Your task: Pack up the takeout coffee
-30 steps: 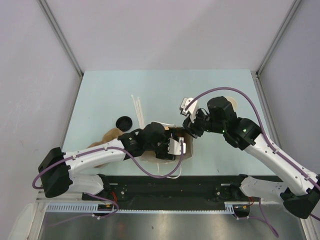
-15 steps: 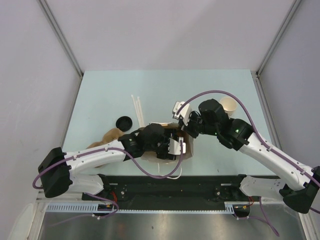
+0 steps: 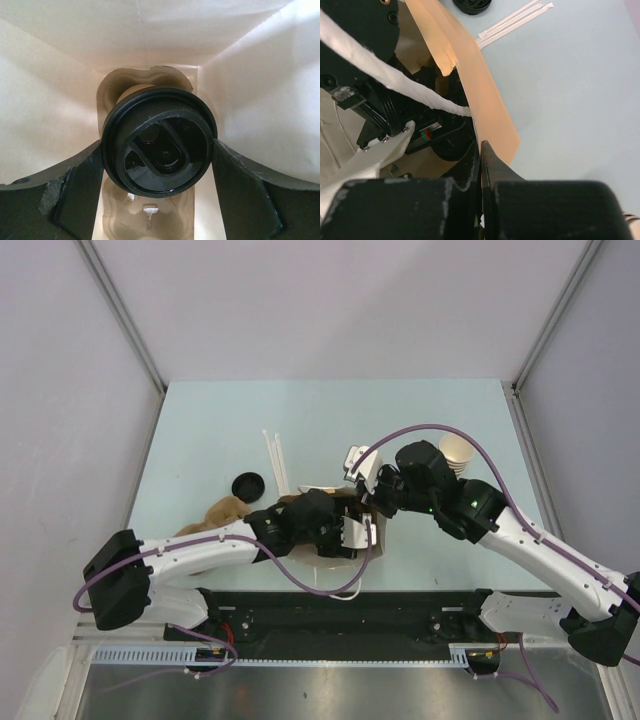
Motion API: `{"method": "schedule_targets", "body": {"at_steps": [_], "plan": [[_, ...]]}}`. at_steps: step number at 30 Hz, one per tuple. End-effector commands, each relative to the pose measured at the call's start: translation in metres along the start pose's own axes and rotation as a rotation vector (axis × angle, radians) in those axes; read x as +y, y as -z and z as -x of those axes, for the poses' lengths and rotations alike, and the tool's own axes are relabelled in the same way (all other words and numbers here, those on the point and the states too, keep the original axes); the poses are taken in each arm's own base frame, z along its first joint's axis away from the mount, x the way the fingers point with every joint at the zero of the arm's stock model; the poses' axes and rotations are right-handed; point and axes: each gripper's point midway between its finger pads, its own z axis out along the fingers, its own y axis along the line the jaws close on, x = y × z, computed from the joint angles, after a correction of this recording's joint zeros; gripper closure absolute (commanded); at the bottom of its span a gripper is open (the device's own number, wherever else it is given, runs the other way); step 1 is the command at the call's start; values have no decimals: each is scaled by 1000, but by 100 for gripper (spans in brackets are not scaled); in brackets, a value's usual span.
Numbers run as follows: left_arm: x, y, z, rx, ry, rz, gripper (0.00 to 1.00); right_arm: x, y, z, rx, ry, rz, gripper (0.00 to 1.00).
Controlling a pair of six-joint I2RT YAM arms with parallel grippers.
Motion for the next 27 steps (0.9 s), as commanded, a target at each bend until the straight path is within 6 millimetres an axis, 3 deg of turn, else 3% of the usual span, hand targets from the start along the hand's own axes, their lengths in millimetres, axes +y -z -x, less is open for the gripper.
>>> {"method": "schedule_targets", "body": {"at_steps": [1,16,27], "plan": [[0,-7,-5,43,36,-2,82,-3,10,23,-79,20,-20,100],[-14,-25,-24,176,81,-102,87,-3,4,19,-74,34,1,100],[-9,-37,-39,217,128,-148,93,-8,-2,18,-78,20,17,100]]}}
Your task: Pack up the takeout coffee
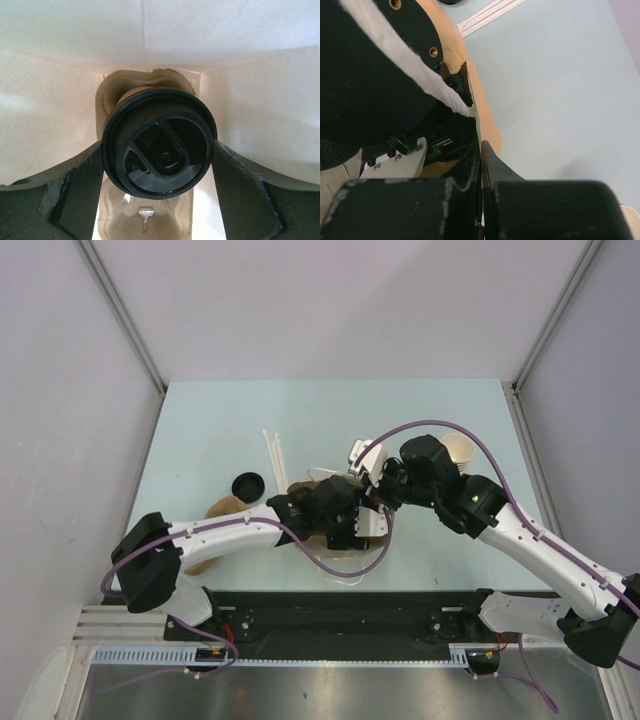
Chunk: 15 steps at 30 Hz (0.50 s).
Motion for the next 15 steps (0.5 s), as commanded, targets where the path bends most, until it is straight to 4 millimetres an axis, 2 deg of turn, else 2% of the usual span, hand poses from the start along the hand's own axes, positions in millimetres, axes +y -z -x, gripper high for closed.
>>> {"method": "schedule_targets", "body": {"at_steps": [1,6,11,15], "plan": [[-13,-16,-37,117,92,-81,93,13,-2,27,-105,-4,76,100],[-13,-23,-47,146,117,-115,96,12,-6,25,-100,-10,85,100],[-8,-29,-57,178,159,-146,98,-5,-13,20,-106,-52,69,100],[2,-32,-56,179,179,-162,99,-15,-19,15,-99,-60,65,100]]}}
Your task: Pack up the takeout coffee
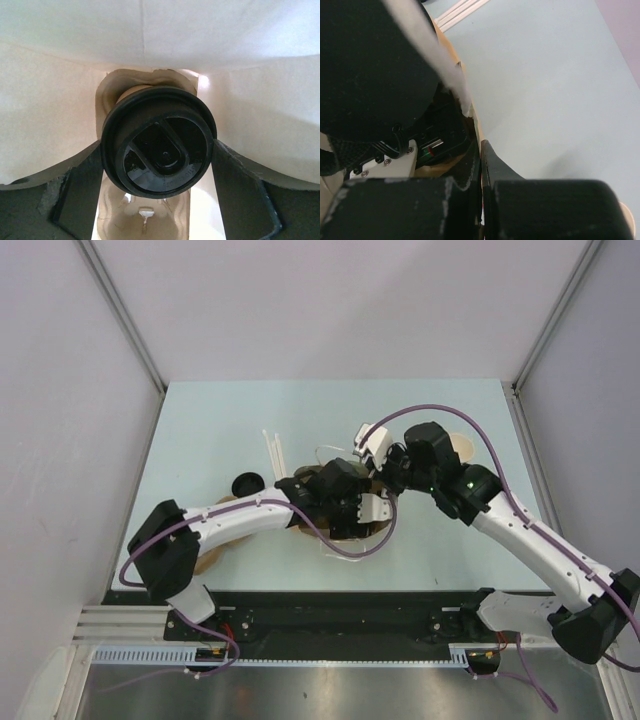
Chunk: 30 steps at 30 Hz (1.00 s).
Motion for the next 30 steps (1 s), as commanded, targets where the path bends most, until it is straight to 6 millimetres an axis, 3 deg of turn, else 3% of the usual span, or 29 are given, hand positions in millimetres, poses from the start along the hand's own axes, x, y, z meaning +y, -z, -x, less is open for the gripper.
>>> {"method": "schedule_targets", "body": {"at_steps": [1,9,23,30], "plan": [[-9,-22,-51,158,154,-82,99,17,-7,23,-107,-33,125,100],[-4,-34,-58,170,166,-132,100,-6,-22,10,-88,-75,110,100],[-3,-52,-83,196,193,-147,100,-16,-39,-2,-69,-90,122,100],[14,-46,-70,138,202,-96,94,-21,-41,-5,-67,-91,117,100]]}}
